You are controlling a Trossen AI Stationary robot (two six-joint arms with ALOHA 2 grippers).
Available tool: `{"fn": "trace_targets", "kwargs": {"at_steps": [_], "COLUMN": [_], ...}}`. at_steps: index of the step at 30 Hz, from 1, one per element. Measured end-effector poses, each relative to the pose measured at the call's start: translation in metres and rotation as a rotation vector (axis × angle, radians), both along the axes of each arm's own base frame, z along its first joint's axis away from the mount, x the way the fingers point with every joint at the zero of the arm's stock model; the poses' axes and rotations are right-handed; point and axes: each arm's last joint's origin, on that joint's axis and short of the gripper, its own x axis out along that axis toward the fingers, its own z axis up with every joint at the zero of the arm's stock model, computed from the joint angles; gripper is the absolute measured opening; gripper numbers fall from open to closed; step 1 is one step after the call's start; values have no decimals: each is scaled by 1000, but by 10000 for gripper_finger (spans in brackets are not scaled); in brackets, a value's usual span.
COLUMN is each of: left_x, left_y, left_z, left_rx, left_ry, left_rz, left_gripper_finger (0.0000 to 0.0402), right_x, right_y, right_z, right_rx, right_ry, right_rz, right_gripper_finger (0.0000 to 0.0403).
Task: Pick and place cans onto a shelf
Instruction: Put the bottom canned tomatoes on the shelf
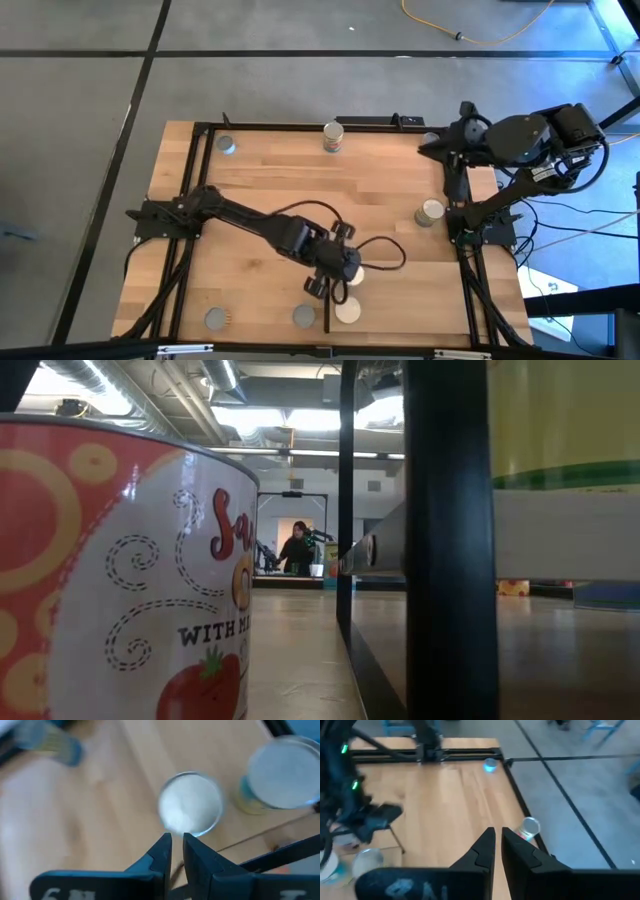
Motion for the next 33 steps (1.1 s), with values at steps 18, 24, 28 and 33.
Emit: {"fn": "trace_targets", "kwargs": {"at_steps": [18, 24, 28, 33], "left_x": [-79, -110, -124, -138], "left_y": [60, 72, 77, 85], "left_z": [90, 101, 111, 122], "left_rx": [-2, 61, 54, 3], "left_ry": [-116, -74, -110, -155], "left_rz": [388, 531, 594, 649], "left_gripper_finger": [1, 1, 0, 0], "right_x": [52, 71, 81, 93], "right_y": [25, 40, 50, 57], "right_z": [-97, -159, -193, -225], "right_rx": [90, 212, 337, 447], "right_ry": [507, 662, 679, 630], "right_rz": [292, 367, 443, 501], "right_gripper_finger": [5, 5, 3, 2]}}
